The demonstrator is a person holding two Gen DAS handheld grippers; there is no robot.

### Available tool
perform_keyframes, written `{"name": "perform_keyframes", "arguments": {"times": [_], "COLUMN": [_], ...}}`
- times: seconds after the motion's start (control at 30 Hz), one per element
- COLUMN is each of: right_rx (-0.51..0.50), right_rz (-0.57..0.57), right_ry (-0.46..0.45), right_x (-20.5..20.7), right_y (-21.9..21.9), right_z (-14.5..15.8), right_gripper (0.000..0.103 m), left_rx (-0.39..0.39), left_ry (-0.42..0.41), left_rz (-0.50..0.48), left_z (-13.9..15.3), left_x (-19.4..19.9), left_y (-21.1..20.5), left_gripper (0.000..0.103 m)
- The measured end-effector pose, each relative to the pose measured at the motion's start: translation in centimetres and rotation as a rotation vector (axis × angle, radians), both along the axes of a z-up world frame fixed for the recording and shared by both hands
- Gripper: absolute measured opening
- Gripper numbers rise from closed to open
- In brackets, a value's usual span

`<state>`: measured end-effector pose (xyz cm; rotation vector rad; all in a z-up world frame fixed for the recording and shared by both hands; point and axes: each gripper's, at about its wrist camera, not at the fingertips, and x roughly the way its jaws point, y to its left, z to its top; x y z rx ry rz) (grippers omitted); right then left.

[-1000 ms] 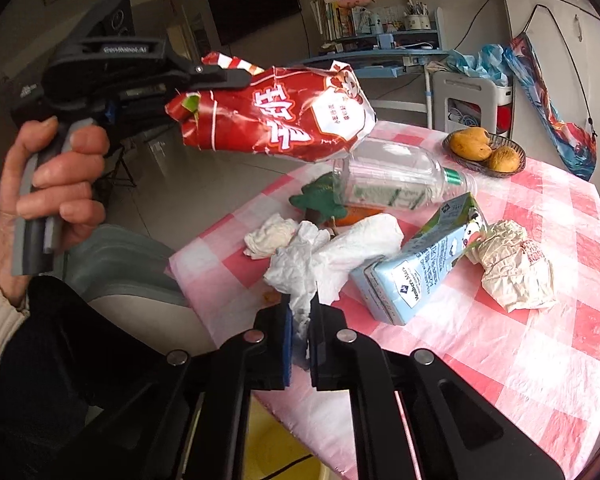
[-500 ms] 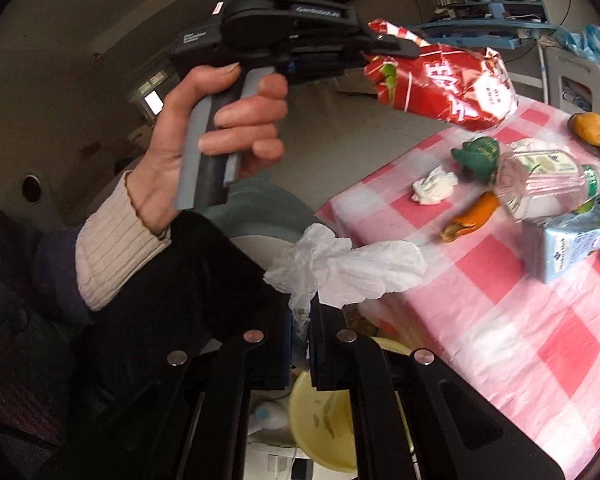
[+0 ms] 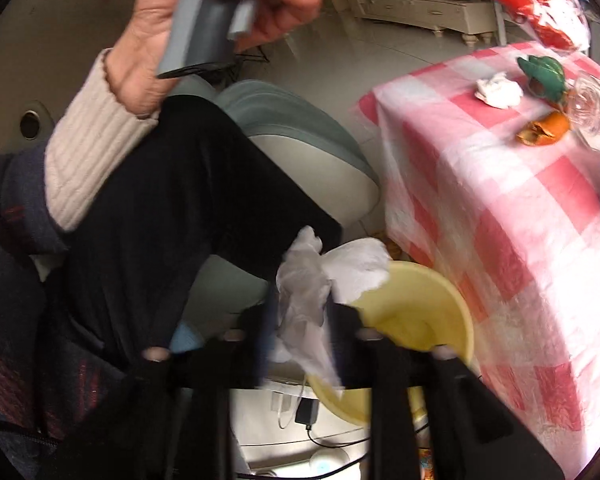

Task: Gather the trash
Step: 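Carry the tissue into the yellow bucket with the right tool while the left tool drops the red bag there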

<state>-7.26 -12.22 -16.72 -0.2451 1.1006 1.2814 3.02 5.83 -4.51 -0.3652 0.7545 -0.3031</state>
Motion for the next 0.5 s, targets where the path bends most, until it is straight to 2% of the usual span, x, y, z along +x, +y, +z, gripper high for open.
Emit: {"name": "perform_keyframes", "arguments": {"times": [0.03, 0.1, 0.27, 0.5], "right_rx": [0.002, 0.011, -0.017, -0.085], "right_rz": [-0.017, -0.053, -0.214, -0.478], "right_ry": [-0.017, -0.039, -0.166, -0.337], "right_x": [0.2, 0.7, 2.1, 4.5], "right_y": [-0.2, -0.7, -2.7, -5.7], "right_z": [0.0, 0.3, 1.3, 2.8], "right_gripper": [0.058, 0.058, 0.070, 0.081], "left_rx": [0.008, 0.019, 0.022, 0.105], "left_ry": [-0.001, -0.007, 0.008, 0.083], "left_rz": [0.002, 0.010, 0.044, 0.023], "left_z": [0.0, 0.0, -0.6, -2.6], "left_x": [-0.3, -1.0, -4.1, -8.3], "left_y": [-0.1, -0.1, 0.4, -1.9], "left_gripper": [0.004, 0.004, 0.004, 0.004]}}
